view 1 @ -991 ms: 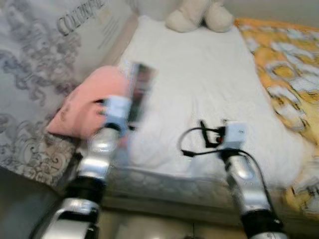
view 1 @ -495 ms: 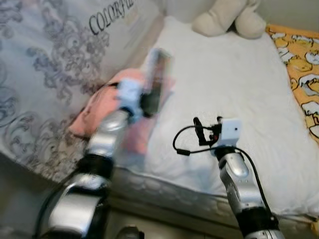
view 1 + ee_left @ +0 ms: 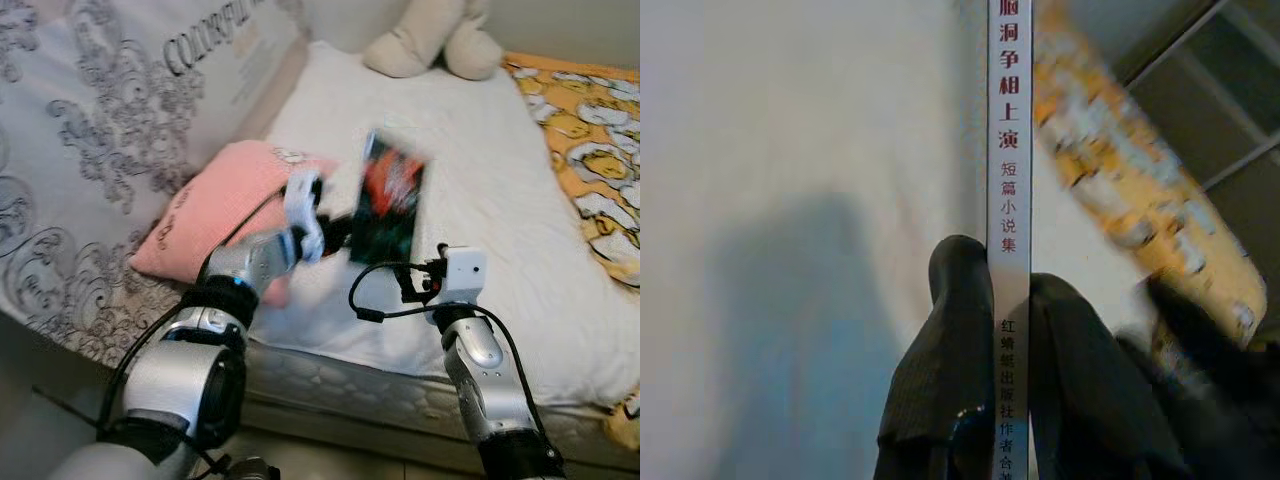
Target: Clean up the room
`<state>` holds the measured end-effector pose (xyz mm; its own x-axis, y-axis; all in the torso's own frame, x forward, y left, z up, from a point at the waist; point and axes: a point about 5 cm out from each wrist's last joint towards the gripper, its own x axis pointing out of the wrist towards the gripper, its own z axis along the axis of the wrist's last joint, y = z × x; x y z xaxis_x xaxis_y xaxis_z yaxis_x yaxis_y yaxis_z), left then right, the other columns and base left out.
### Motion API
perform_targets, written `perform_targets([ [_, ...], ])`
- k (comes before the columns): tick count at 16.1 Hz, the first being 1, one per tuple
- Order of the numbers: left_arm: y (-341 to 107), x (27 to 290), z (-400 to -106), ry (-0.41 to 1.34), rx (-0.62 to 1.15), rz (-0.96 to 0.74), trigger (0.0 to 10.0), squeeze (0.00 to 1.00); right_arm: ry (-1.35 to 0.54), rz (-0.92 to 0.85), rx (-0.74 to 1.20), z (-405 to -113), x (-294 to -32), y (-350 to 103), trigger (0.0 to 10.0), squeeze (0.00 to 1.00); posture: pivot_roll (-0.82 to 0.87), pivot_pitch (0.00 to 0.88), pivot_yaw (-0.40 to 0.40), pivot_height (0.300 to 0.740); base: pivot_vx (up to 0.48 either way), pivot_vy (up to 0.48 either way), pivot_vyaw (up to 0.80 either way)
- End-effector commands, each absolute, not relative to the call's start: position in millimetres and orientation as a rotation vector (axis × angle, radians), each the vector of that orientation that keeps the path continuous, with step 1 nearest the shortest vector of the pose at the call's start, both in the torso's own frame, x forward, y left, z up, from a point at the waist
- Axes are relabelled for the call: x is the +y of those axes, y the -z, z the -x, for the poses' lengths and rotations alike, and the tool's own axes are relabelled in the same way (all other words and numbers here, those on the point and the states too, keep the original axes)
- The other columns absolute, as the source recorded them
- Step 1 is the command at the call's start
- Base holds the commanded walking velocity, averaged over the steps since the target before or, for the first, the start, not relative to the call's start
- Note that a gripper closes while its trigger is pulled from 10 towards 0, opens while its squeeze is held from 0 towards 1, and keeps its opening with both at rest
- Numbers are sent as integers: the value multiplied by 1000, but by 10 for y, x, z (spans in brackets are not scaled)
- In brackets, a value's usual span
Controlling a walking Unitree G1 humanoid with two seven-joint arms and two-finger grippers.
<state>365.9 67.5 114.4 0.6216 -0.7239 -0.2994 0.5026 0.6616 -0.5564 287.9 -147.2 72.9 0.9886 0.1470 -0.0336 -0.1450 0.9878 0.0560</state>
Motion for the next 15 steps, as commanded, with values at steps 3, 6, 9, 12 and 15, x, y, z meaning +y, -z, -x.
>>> perform_targets([
  [3,-816,780,-3539,692,647,231,10000,0,-169,-1,71,-2680,-1555,-714,10000,157,-67,48,-33,740,0,0,0],
  [6,-868,945,-3664,535,559,3,10000,0,-152,13,68,-2518,-1641,-779,10000,157,-117,72,-37,740,0,0,0],
  [9,-1124,980,-3817,489,446,-16,10000,0,-225,22,54,-2390,-1535,-842,10000,157,-118,67,-22,740,0,0,0],
  [12,-1251,945,-3877,487,396,-11,10000,0,-215,6,74,-2356,-1519,-823,10000,157,-111,60,-12,740,0,0,0],
  [15,-1261,791,-3857,557,377,-102,10000,0,-221,0,83,-2359,-1468,-824,10000,161,-105,64,0,740,0,0,0],
])
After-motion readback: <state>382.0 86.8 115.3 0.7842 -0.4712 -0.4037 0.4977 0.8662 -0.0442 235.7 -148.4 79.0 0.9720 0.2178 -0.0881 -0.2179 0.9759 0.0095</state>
